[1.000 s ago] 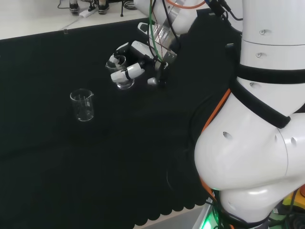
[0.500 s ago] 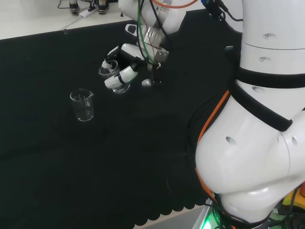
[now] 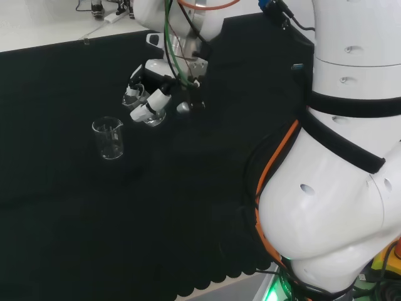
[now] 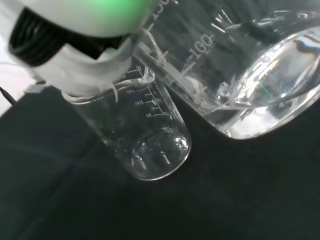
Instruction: Pour the water from the handheld beaker into the one on the table.
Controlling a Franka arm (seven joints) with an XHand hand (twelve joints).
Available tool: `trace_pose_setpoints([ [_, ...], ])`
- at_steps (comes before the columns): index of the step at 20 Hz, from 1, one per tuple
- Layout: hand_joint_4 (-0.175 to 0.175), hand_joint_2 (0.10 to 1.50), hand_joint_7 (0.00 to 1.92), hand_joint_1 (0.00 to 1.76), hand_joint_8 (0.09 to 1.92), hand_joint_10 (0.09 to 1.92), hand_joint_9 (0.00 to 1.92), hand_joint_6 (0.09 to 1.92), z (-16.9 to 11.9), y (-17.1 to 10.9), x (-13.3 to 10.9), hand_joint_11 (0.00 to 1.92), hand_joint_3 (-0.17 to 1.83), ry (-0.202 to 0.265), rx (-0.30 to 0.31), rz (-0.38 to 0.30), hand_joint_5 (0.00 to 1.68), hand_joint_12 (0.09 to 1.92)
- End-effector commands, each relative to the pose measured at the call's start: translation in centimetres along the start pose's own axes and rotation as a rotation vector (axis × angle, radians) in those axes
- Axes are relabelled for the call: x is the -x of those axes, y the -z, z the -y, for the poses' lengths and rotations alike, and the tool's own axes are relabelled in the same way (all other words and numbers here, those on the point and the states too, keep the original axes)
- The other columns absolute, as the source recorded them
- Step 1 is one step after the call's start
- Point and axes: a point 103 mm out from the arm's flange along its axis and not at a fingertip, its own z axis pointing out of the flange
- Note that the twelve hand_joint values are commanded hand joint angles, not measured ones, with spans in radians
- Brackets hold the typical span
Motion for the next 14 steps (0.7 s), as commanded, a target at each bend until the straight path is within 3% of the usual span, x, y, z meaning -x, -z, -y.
trace_pose_setpoints([
  [1, 0.02, 0.59, 1.59, 1.16, 0.61, 0.69, 1.44, 0.86, -1.9, -0.3, -0.9, 1.27, 0.84, -0.013, -0.057, 0.099, 1.22, 0.79],
  [14, 0.019, 0.58, 1.56, 1.15, 0.7, 0.75, 1.43, 0.9, -3.8, -0.3, -2.0, 1.29, 0.87, -0.048, -0.161, 0.249, 1.2, 0.79],
])
